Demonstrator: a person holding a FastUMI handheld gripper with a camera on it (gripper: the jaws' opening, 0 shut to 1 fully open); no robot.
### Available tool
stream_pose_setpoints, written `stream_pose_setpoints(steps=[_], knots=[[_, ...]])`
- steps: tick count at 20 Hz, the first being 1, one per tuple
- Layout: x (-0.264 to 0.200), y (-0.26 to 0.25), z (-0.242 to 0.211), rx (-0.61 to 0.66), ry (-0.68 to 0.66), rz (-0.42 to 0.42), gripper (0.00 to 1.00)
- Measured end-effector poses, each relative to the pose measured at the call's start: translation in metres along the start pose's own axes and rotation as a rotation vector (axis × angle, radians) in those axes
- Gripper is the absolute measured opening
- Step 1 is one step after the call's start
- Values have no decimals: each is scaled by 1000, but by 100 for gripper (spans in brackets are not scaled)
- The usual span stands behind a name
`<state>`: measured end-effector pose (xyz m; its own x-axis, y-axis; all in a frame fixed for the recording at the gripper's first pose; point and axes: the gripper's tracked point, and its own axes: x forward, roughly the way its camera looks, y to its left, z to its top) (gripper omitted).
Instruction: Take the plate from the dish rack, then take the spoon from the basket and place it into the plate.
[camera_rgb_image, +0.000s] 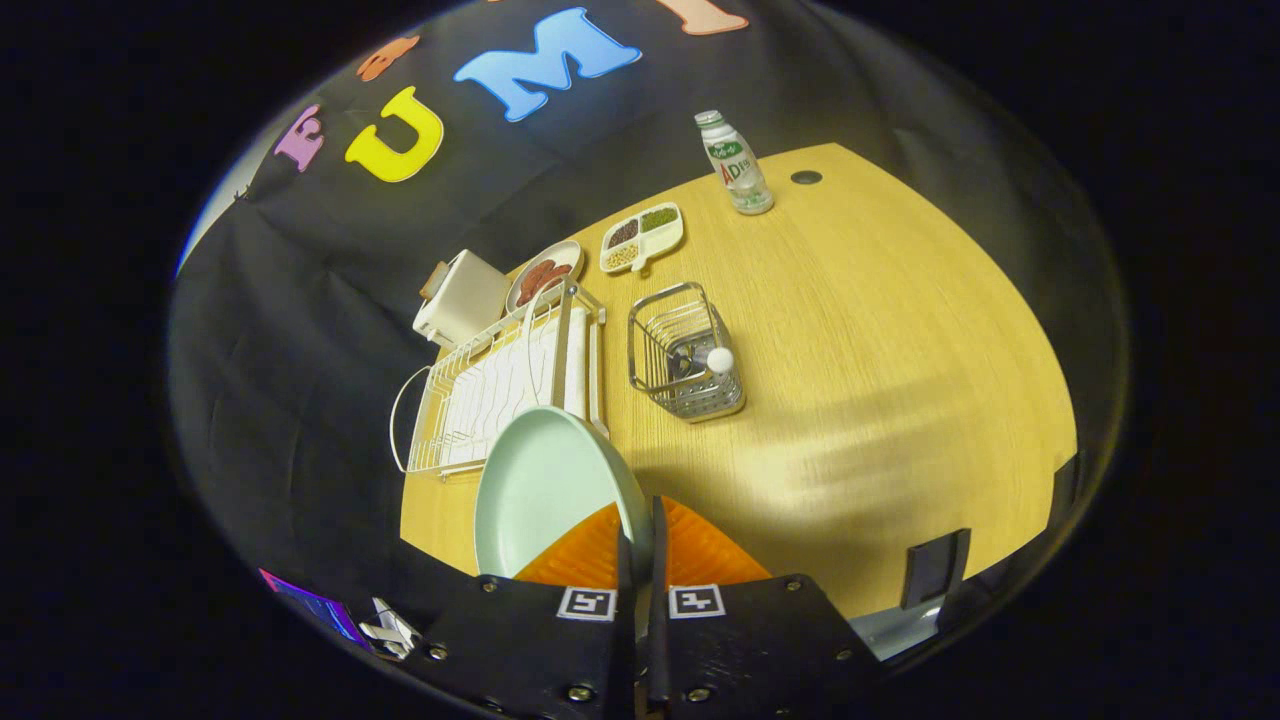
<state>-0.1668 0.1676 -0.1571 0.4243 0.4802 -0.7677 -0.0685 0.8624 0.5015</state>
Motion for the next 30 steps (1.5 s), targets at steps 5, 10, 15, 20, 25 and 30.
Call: stream_pose_setpoints(steps=[5,10,15,20,25,30], knots=[[29,-23,-14,6,22,-29,5],[50,-24,-22,105,50,11,5],[68,-33,-34,92,68,2,5],[71,-42,-35,31,51,-39,5],[59,-44,-16,-90,-19,-27,23],[3,-46,28,-320,-244,-82,85]])
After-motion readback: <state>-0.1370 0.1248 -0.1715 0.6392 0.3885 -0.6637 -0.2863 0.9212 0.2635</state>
